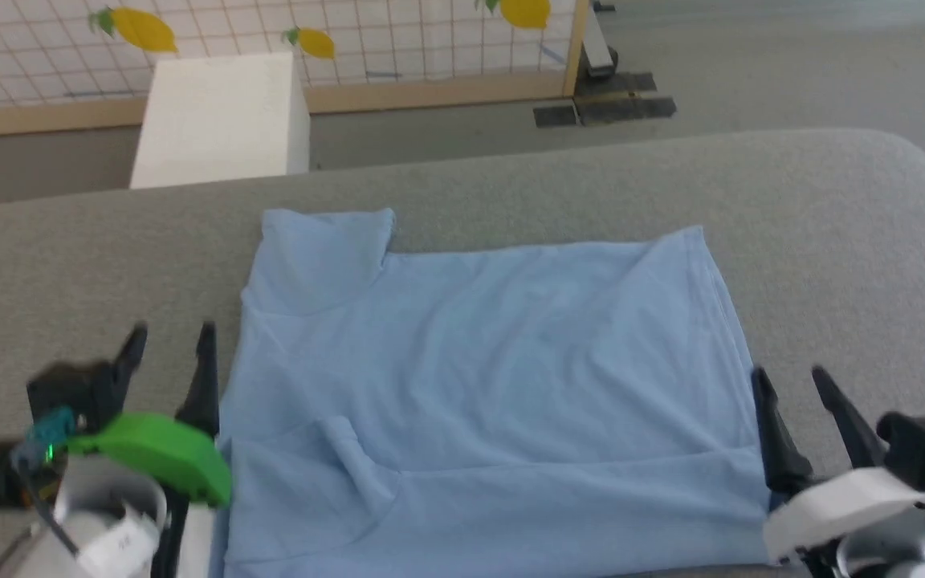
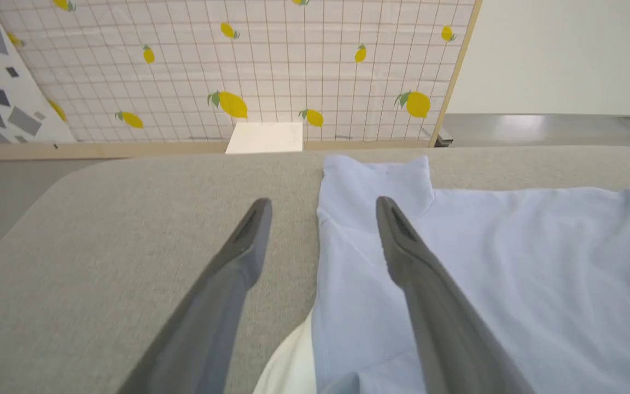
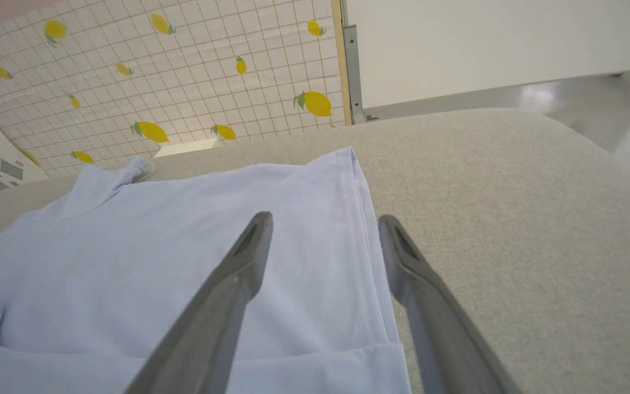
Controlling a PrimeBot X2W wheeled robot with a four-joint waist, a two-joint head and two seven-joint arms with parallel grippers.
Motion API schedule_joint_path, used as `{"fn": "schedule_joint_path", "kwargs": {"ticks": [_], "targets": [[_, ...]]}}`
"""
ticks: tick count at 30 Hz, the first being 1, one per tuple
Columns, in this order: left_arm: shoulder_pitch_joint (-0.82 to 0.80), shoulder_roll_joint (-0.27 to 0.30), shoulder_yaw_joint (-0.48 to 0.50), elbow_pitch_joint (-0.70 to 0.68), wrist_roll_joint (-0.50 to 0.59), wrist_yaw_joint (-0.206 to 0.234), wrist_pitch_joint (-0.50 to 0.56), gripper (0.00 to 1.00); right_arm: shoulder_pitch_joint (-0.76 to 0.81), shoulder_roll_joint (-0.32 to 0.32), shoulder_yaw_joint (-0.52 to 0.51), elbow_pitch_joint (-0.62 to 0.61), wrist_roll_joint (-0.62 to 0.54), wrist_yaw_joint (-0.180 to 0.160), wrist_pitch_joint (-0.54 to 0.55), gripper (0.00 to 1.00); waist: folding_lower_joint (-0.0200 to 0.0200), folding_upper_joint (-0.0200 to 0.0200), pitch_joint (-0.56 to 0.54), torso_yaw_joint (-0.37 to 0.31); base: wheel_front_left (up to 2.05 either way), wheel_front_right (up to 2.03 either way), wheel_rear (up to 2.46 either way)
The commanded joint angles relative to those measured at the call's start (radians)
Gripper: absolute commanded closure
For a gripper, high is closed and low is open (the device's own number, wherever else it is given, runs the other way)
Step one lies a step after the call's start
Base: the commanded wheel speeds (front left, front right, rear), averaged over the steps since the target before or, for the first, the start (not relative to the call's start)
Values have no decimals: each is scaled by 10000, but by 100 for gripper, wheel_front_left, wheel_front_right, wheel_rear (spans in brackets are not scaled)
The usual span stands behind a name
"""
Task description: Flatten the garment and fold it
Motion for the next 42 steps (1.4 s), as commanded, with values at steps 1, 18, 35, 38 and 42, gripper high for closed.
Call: {"fn": "schedule_joint_path", "kwargs": {"ticks": [1,18,35,38,42], "targets": [[-603,54,-17,286,35,-265,-120,0,-311,1,180,-76,-171,-15,-327,0,0,0,601,-399,0,0,0],[-7897,483,-535,5684,-895,-2638,3476,0,-2459,1,1471,437,132,-15,-1778,0,0,0,3272,-1943,0,0,0],[-8256,1433,-1054,5769,-1163,-693,9188,93,-2841,1,1845,927,501,-15,-2091,0,0,0,3714,-2416,0,0,0],[-8088,1527,-980,5409,-1206,-753,8957,100,-3053,1,1915,943,426,-15,-2048,0,0,0,3722,-2410,0,0,0],[-7942,1562,-946,5160,-1225,-773,8732,100,-3780,1,1918,1007,146,-15,-1919,0,0,0,3726,-2374,0,0,0]]}}
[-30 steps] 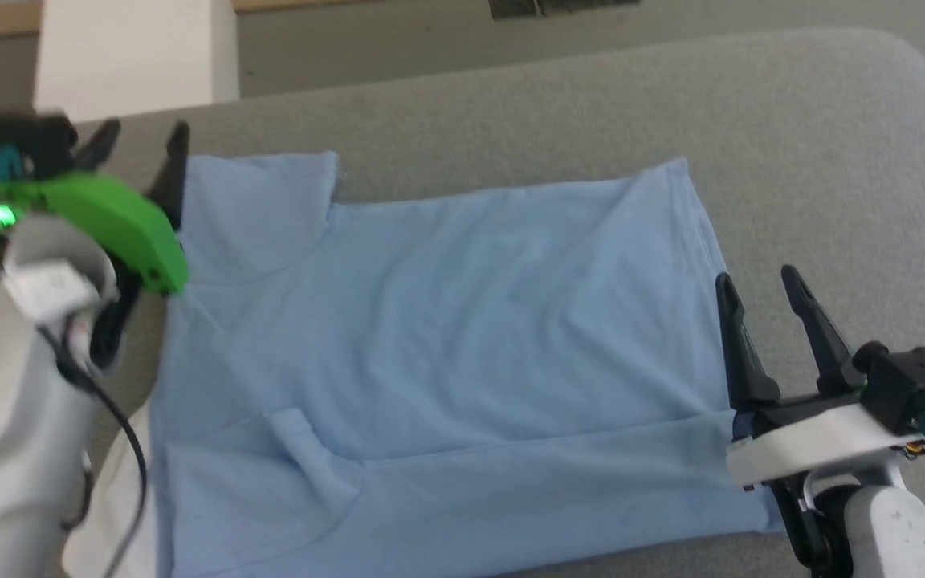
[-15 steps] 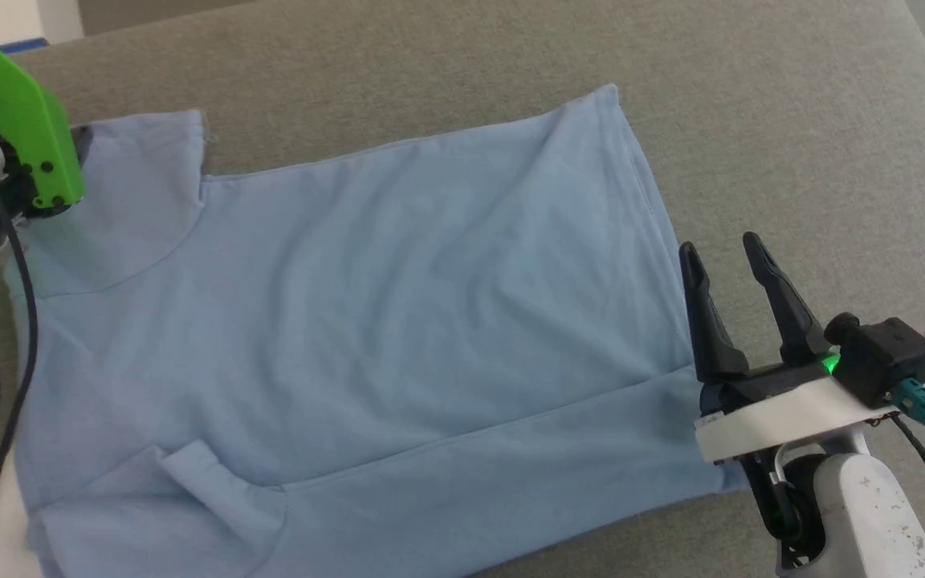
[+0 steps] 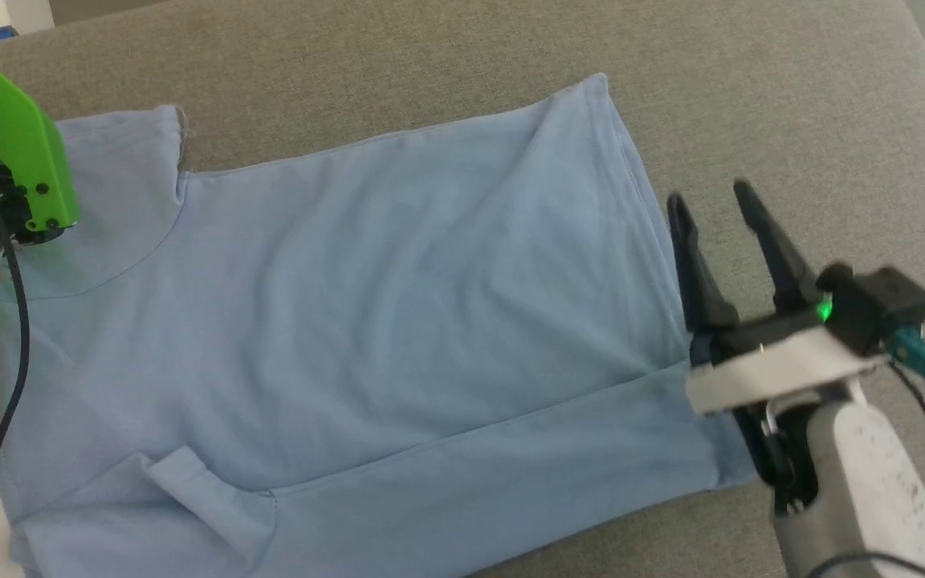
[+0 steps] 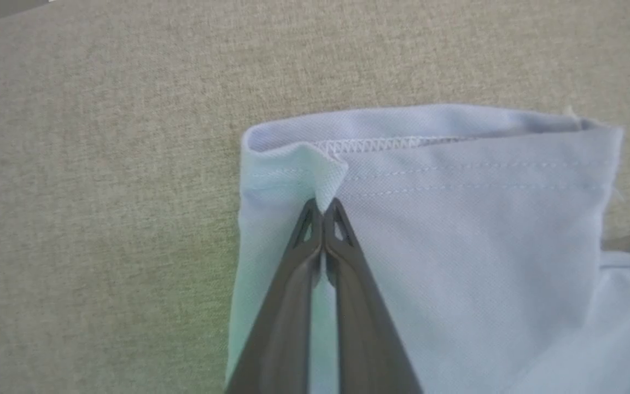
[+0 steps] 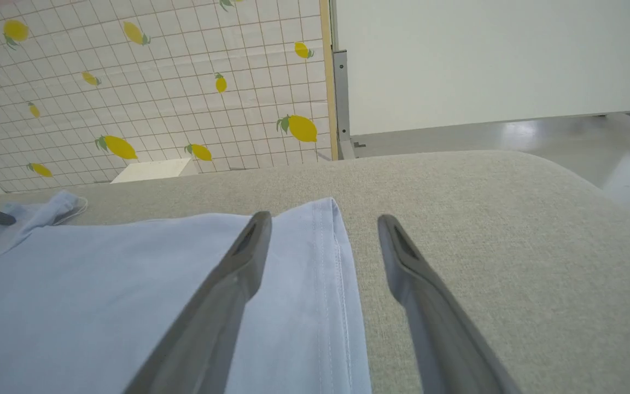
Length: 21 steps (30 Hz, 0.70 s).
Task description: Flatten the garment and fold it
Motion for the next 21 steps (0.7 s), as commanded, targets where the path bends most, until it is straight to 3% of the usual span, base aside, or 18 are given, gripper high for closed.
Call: {"fn": "schedule_joint_path", "kwargs": {"ticks": [1,6,14,21], "targets": [[162,67,29,-56,-41,-19,-54,100,-535,1,9,101,-184,-15,163,0,-1,0,5,24,0,0,0],[96,51,-14,-243,-60,-85,-97,100,-2309,-77,-106,1054,-478,-15,1638,0,-1,0,56,159,0,0,0],[-222,-156,-185,-484,-82,-215,-85,100,-5445,-99,-364,3942,-443,-15,5581,0,-1,0,381,579,0,0,0],[-490,-431,-378,-549,-107,-396,-162,100,-6883,-104,-544,5739,-575,-15,7786,0,-1,0,632,1036,0,0,0]]}}
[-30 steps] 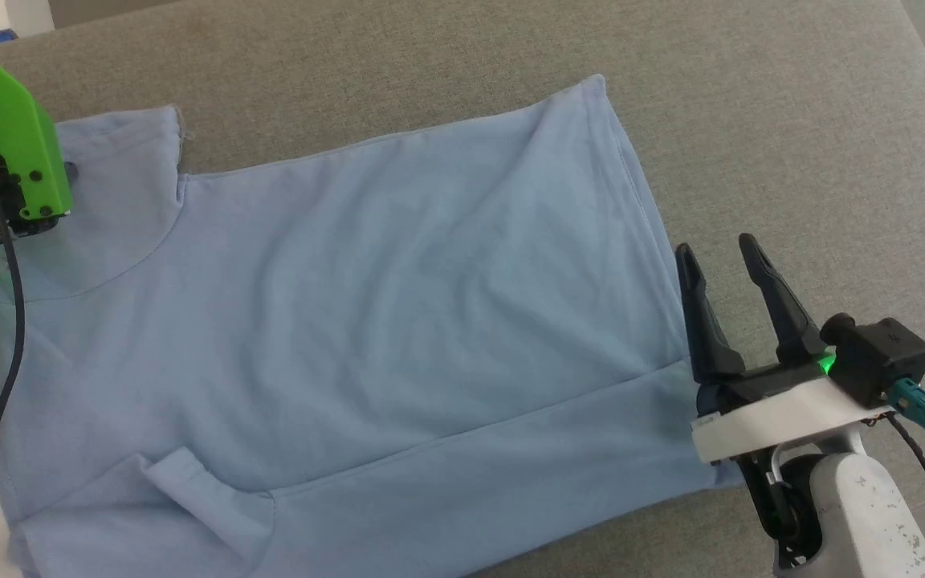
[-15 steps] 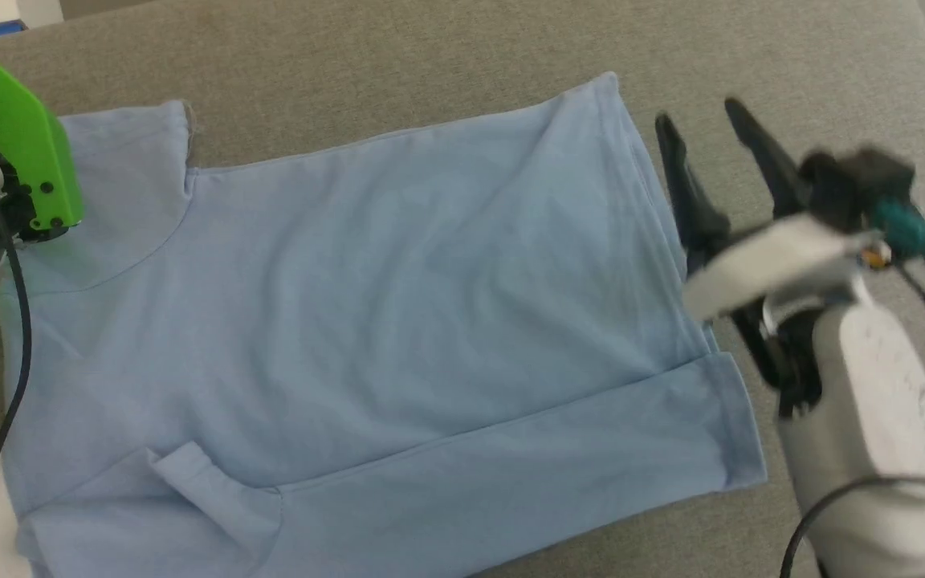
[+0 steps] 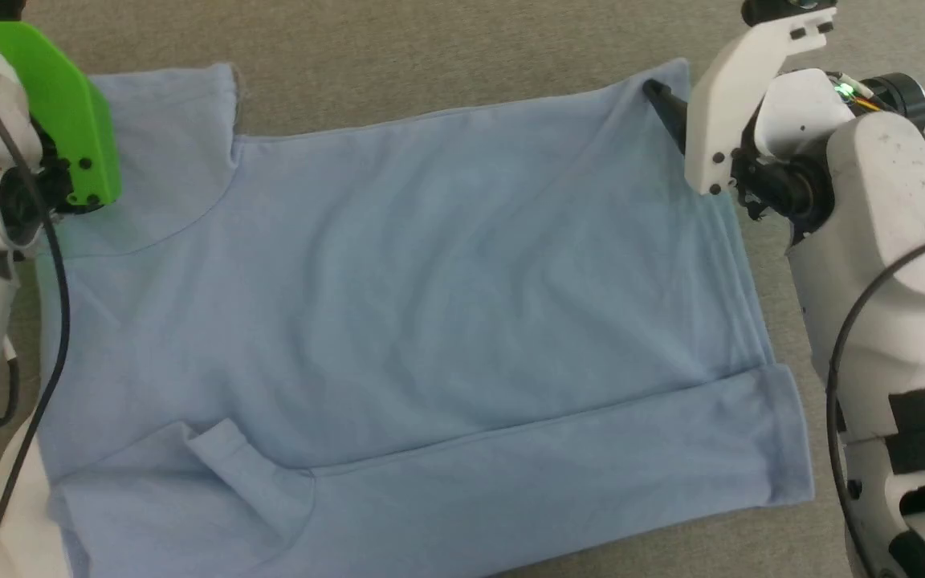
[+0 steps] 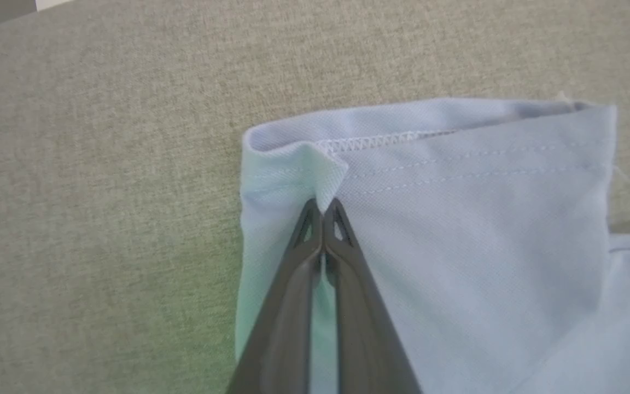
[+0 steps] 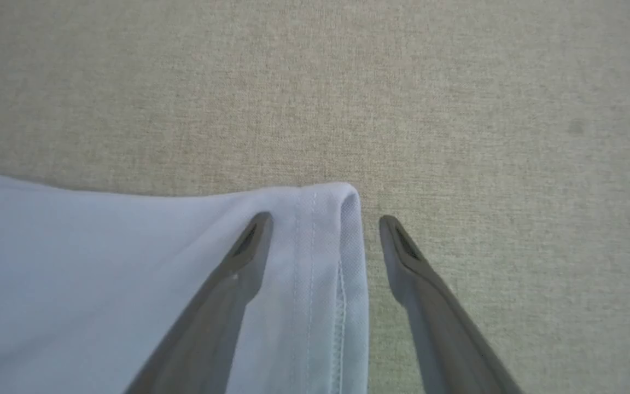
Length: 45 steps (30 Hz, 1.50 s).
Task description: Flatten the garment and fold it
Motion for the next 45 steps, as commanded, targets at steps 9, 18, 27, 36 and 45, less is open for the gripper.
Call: {"fn": "schedule_joint_path", "kwargs": {"ticks": [9,18,27,36,45], "targets": [[-105,-338,-5,133,-178,-191,-545,100,-632,-77,-402,1024,-483,-15,1401,100,-1,0,208,462,0,0,0],[1141,-580,644,-349,-273,-830,-3986,100,694,-332,-197,-127,555,-15,-1195,100,-1,0,-829,714,0,0,0],[4619,-929,1367,-1714,-920,-952,-6708,100,3558,-1098,499,-1912,1506,-15,-3704,100,-1,0,-2733,979,0,0,0],[8330,-1307,1762,-3241,-1718,-222,-7304,100,5932,-1601,205,-2727,1704,-15,-3949,100,-1,0,-3861,1312,0,0,0],[10049,-1533,1519,-3783,-2120,-69,-7195,100,7218,-2070,229,-2640,1525,-15,-2723,100,-1,0,-4077,1618,0,0,0]]}}
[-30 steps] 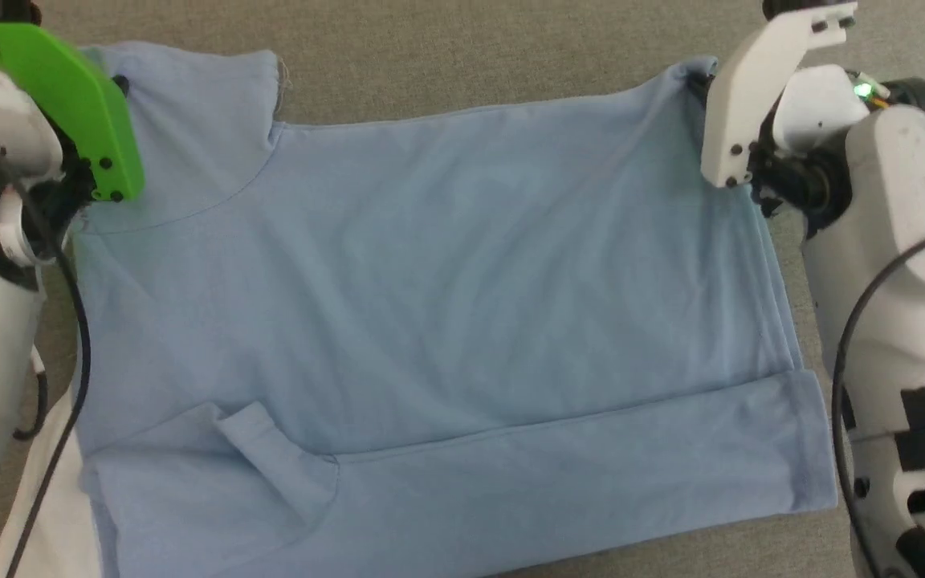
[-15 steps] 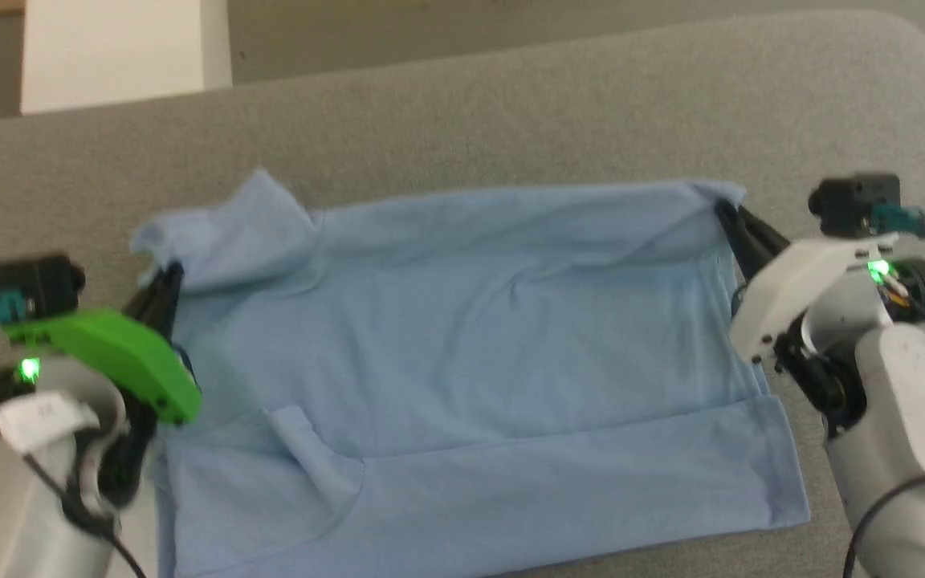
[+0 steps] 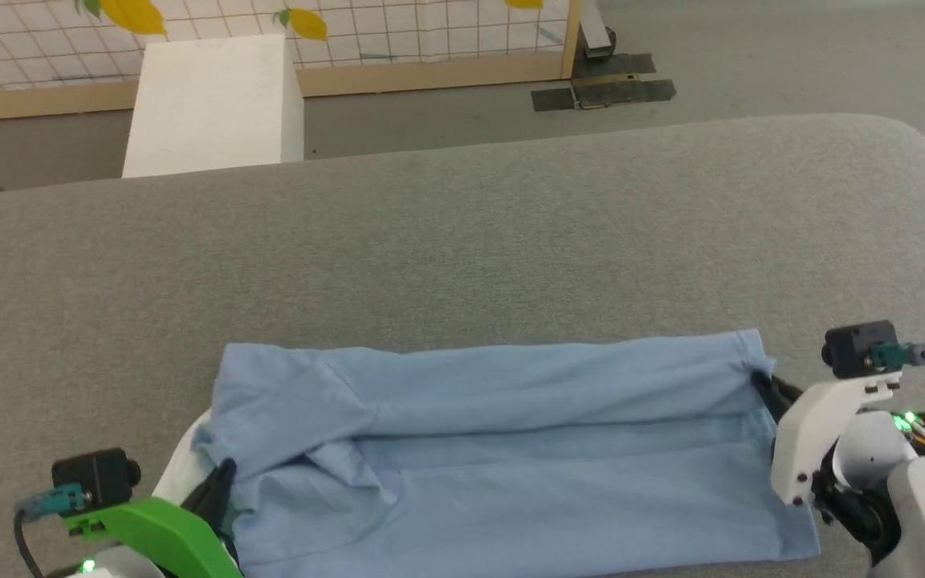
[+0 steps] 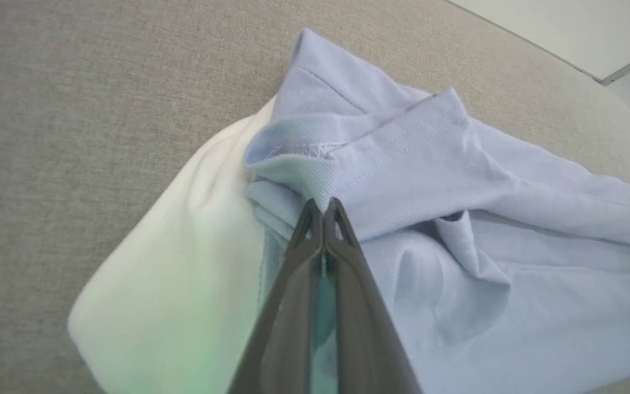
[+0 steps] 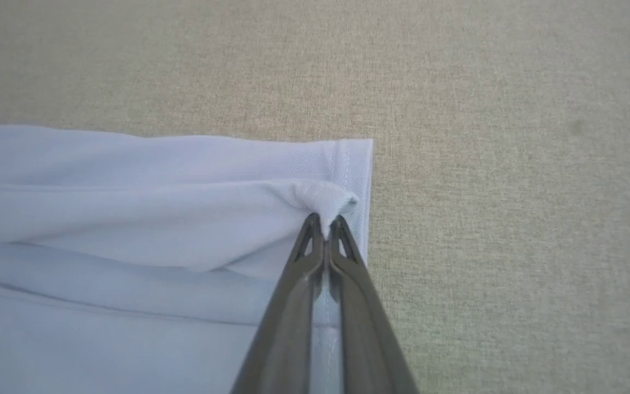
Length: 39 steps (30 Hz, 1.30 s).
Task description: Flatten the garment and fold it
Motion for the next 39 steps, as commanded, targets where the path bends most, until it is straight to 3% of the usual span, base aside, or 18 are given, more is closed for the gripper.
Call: {"fn": "schedule_joint_path", "kwargs": {"ticks": [1,9,10,11,12,13,14,22,31,39], "targets": [[254,-63,-37,-15,-107,40,26,100,220,-101,5,75,-115,-15,277,100,1,0,-60,159,0,0,0],[542,-207,-570,502,-256,-54,502,100,289,-45,365,798,-331,-15,1221,100,1,0,276,304,0,0,0],[556,-250,-621,564,-308,-70,566,100,286,-15,362,862,-313,-15,1254,93,1,0,271,312,0,0,0],[570,-290,-662,616,-353,-68,624,100,291,13,354,909,-290,-15,1274,72,1,0,254,326,0,0,0],[592,-349,-690,654,-423,-62,676,75,316,53,307,945,-244,-15,1275,0,1,0,213,350,0,0,0],[611,-405,-693,648,-475,-67,664,28,367,103,210,966,-184,-15,1280,0,1,0,151,383,0,0,0],[630,-447,-668,619,-504,-65,608,0,421,139,123,951,-144,-15,1269,0,1,0,100,411,0,0,0],[786,-696,-329,-57,-342,-276,-594,0,1506,756,-1174,-357,65,-15,421,0,1,0,-492,718,0,0,0],[-271,-833,-261,204,1404,-342,-2908,0,2422,1882,-2452,-2244,-530,-15,-1105,0,1,0,-780,840,0,0,0],[-1729,-1204,-248,1468,2832,-460,-4415,0,2290,2104,-3072,-2068,-605,-15,-1789,0,1,0,-907,834,0,0,0]]}}
